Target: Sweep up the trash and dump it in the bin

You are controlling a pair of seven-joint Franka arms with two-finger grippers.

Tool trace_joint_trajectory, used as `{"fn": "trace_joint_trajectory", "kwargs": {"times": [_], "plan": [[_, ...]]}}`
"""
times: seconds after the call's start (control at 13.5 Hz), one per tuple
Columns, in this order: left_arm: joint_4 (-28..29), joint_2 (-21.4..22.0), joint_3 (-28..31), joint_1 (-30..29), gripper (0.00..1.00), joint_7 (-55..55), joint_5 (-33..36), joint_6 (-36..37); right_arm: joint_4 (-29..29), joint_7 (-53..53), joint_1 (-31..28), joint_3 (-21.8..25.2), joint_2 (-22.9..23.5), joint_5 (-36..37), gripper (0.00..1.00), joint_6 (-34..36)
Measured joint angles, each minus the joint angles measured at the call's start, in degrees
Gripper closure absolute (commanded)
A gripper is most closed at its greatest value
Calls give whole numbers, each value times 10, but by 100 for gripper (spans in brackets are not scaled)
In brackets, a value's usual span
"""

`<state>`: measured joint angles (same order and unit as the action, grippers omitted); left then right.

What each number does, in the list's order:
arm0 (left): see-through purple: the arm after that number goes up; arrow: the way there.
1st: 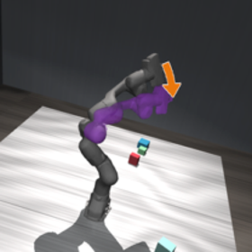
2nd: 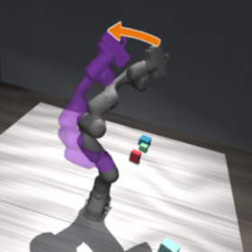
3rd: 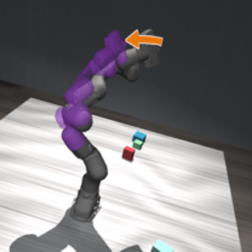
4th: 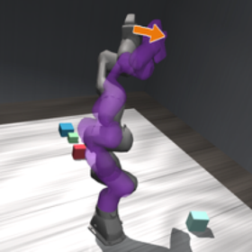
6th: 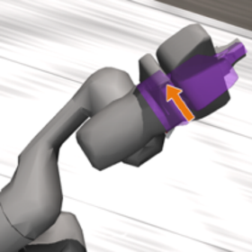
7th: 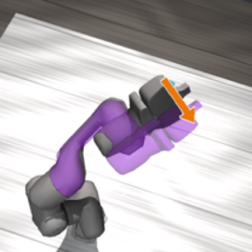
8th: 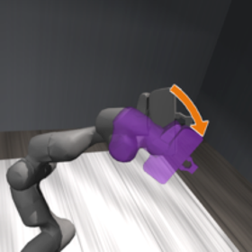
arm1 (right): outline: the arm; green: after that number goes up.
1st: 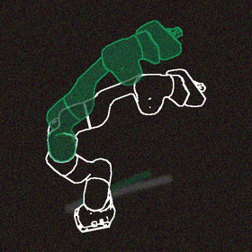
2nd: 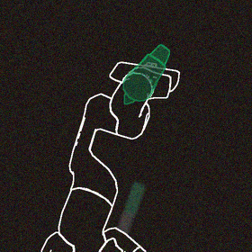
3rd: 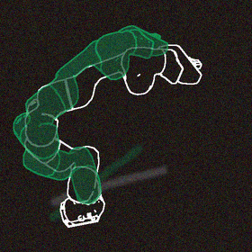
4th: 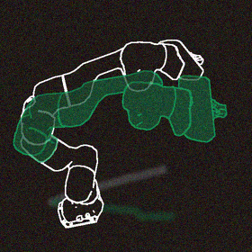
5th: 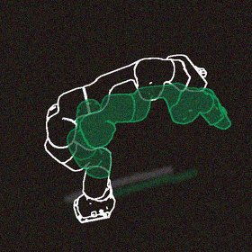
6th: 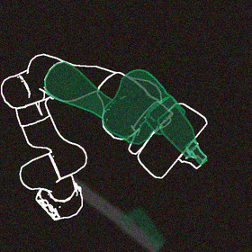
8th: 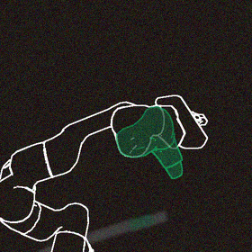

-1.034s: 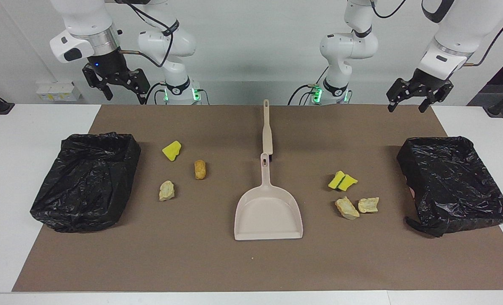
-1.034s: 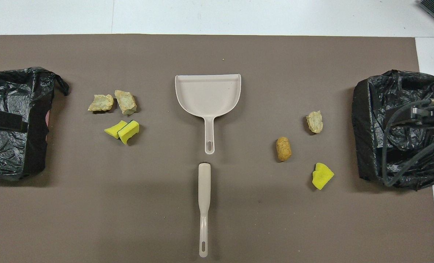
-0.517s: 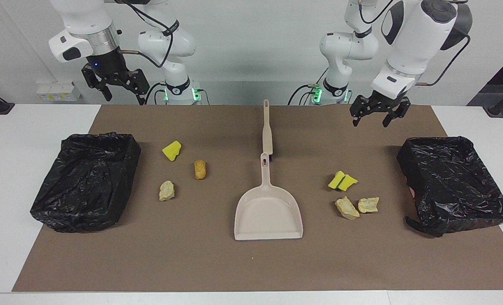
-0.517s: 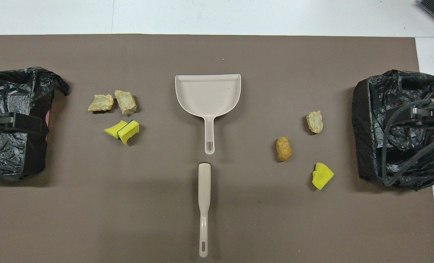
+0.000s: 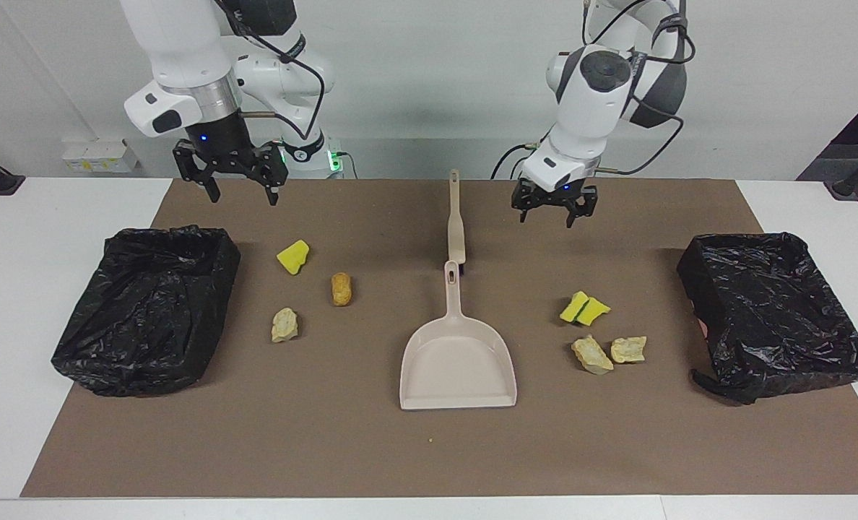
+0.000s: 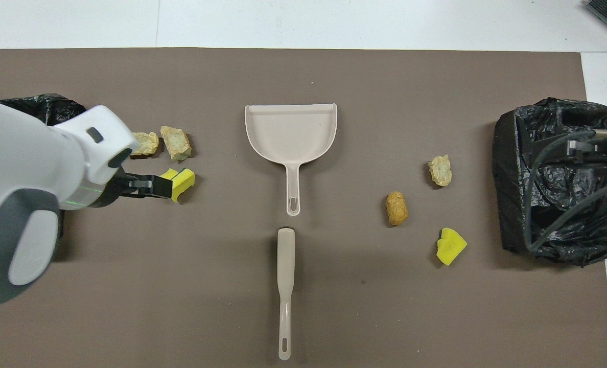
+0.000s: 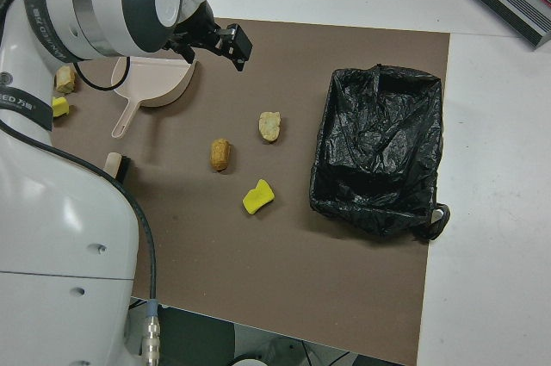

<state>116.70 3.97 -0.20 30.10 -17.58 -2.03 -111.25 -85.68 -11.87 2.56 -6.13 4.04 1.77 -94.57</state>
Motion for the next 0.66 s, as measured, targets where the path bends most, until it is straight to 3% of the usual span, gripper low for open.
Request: {"fn": "trace_joint_trajectory", "kwargs": {"times": [0.3,0.44,0.66], "plan": [[89,-6,-2,105,0,-74,-4,-76,0,-16,46,0,62,23,0,-64],[129,-11,-2,153,0,-92,-37,-104,1,-43,78,0,100,29,0,-102],[178,-11,-2,185,0,-98,-61,-160,25,-81,123,0,149,39,0,-123]]}}
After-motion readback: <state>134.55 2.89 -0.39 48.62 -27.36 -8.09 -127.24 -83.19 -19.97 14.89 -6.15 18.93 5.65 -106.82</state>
